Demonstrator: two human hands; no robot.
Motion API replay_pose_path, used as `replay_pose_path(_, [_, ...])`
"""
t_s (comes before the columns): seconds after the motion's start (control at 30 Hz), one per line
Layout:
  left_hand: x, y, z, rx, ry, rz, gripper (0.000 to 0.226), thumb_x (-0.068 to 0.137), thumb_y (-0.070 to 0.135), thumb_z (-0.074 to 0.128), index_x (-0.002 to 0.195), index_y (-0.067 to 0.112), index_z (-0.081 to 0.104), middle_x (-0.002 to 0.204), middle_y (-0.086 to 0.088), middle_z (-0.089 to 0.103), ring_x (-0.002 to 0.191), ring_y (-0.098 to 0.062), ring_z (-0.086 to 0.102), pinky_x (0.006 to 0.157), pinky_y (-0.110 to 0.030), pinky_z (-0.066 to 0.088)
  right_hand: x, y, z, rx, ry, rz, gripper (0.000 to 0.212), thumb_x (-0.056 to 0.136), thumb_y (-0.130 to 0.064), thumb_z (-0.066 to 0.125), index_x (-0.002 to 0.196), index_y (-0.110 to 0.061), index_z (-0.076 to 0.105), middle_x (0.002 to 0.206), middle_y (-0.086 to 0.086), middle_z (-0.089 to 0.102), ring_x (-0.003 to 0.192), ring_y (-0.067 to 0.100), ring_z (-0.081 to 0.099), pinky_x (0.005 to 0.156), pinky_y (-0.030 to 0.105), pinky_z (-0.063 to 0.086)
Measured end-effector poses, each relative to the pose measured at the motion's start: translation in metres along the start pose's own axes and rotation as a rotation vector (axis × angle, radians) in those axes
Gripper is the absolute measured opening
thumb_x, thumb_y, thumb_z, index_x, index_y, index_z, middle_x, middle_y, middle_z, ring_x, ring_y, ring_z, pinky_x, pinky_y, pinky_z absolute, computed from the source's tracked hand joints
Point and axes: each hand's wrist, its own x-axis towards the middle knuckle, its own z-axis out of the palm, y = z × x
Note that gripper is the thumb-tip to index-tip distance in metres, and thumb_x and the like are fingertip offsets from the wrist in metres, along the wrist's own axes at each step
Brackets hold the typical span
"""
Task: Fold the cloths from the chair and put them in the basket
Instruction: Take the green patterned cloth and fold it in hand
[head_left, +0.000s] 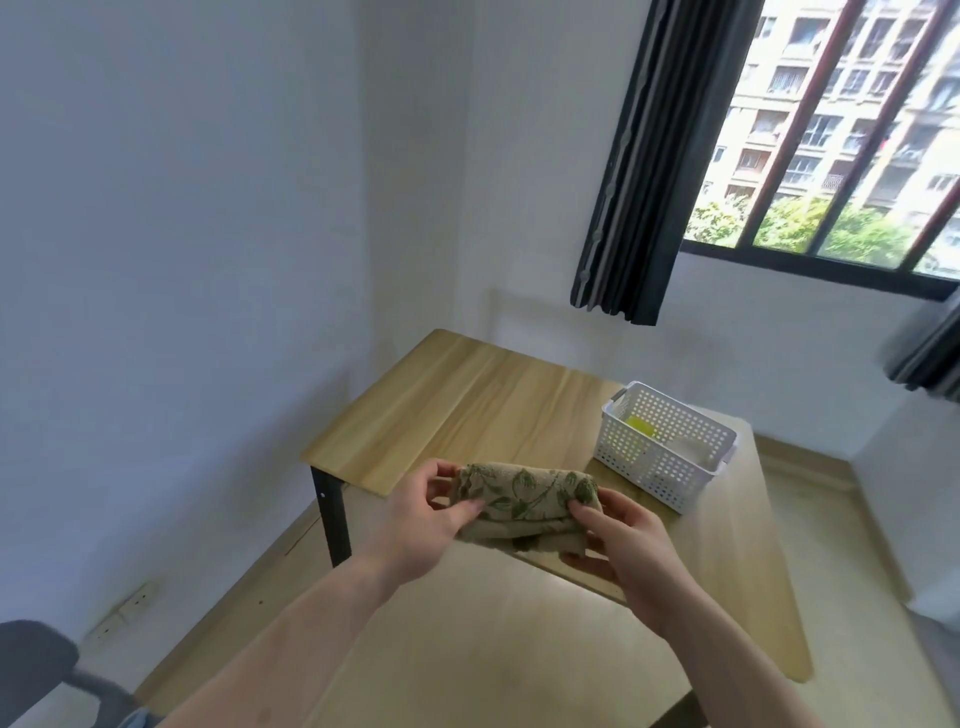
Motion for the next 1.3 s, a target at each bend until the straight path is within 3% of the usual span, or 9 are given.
replay_pose_path(0.27, [0.114,0.033,0.076,-0.012,-0.164,-0.006,0.014,0.095,0.027,0.072,0.108,0.024,0.067,0.101,0.004,0.075,0.085,-0.010,0.070,0.059,-0.015,0.051,0.081,-0.024,-0.080,0.059,0.107,-0.033,0.034,0.092,-0.020,0.074,0.124,-0.017,0.066,0.109,0.008,0.078,0.101,0.027,0.075,0.090,0.046,0.062])
replay_pose_path(0.43, [0.177,0.043,0.148,-0.012,-0.251,-0.022,0.017,0.093,0.026,0.074,0.107,0.022,0.065,0.101,0.001,0.073,0.084,-0.011,0.069,0.065,-0.023,0.055,0.133,-0.035,-0.149,0.052,0.169,-0.040,0.043,0.085,-0.024,0.080,0.125,-0.015,0.065,0.109,0.007,0.078,0.100,0.025,0.076,0.085,0.040,0.063])
replay_pose_path(0.53, [0.216,0.045,0.194,0.000,-0.246,-0.032,0.023,0.090,0.027,0.077,0.108,0.024,0.065,0.104,0.000,0.073,0.086,-0.014,0.070,0.071,-0.029,0.059,0.171,-0.044,-0.192,0.036,0.180,-0.040,0.038,0.085,-0.024,0.080,0.119,-0.013,0.067,0.106,0.007,0.079,0.097,0.024,0.077,0.084,0.038,0.063])
replay_pose_path(0.63, [0.247,0.049,0.240,-0.049,-0.246,-0.070,0.027,0.089,0.022,0.078,0.112,0.019,0.063,0.109,-0.006,0.071,0.086,-0.015,0.068,0.064,-0.022,0.054,0.212,-0.051,-0.234,0.013,0.171,-0.019,0.033,0.088,-0.021,0.078,0.118,-0.010,0.070,0.103,0.008,0.079,0.097,0.026,0.077,0.091,0.045,0.061])
replay_pose_path(0.8, [0.292,0.054,0.303,-0.076,-0.189,-0.131,0.025,0.089,0.019,0.079,0.110,0.019,0.064,0.105,-0.002,0.071,0.089,-0.013,0.069,0.065,-0.019,0.053,0.280,-0.070,-0.297,-0.047,0.129,0.049,0.025,0.092,-0.017,0.074,0.115,-0.012,0.069,0.103,0.011,0.078,0.091,0.026,0.077,0.077,0.039,0.063])
replay_pose_path(0.97, [0.332,0.056,0.347,-0.090,-0.139,-0.201,0.022,0.090,0.016,0.076,0.109,0.018,0.064,0.107,-0.003,0.068,0.094,-0.017,0.070,0.077,-0.029,0.062,0.340,-0.085,-0.329,-0.104,0.082,0.083,0.017,0.094,-0.015,0.072,0.111,-0.015,0.068,0.104,0.013,0.075,0.085,0.026,0.078,0.068,0.035,0.063])
replay_pose_path(1.1, [0.376,0.046,0.373,-0.065,-0.119,-0.246,0.022,0.090,0.016,0.076,0.107,0.019,0.064,0.104,-0.004,0.069,0.090,-0.021,0.071,0.081,-0.040,0.063,0.388,-0.083,-0.349,-0.120,0.078,0.092,0.017,0.094,-0.015,0.072,0.111,-0.014,0.069,0.105,0.013,0.075,0.086,0.027,0.078,0.069,0.034,0.063])
replay_pose_path(1.2, [0.409,0.035,0.387,-0.015,-0.146,-0.268,0.023,0.089,0.021,0.078,0.107,0.020,0.063,0.101,-0.005,0.071,0.080,-0.018,0.069,0.068,-0.031,0.057,0.424,-0.075,-0.363,-0.135,0.085,0.132,0.026,0.093,-0.016,0.073,0.118,-0.013,0.066,0.110,0.015,0.072,0.093,0.029,0.075,0.069,0.035,0.064])
replay_pose_path(1.3, [0.441,0.025,0.399,0.099,-0.183,-0.281,0.029,0.088,0.031,0.078,0.109,0.025,0.060,0.102,0.004,0.070,0.086,-0.015,0.068,0.066,-0.023,0.050,0.464,-0.060,-0.375,-0.202,0.101,0.177,0.031,0.094,-0.018,0.073,0.123,-0.011,0.065,0.110,0.015,0.072,0.096,0.028,0.074,0.070,0.036,0.064])
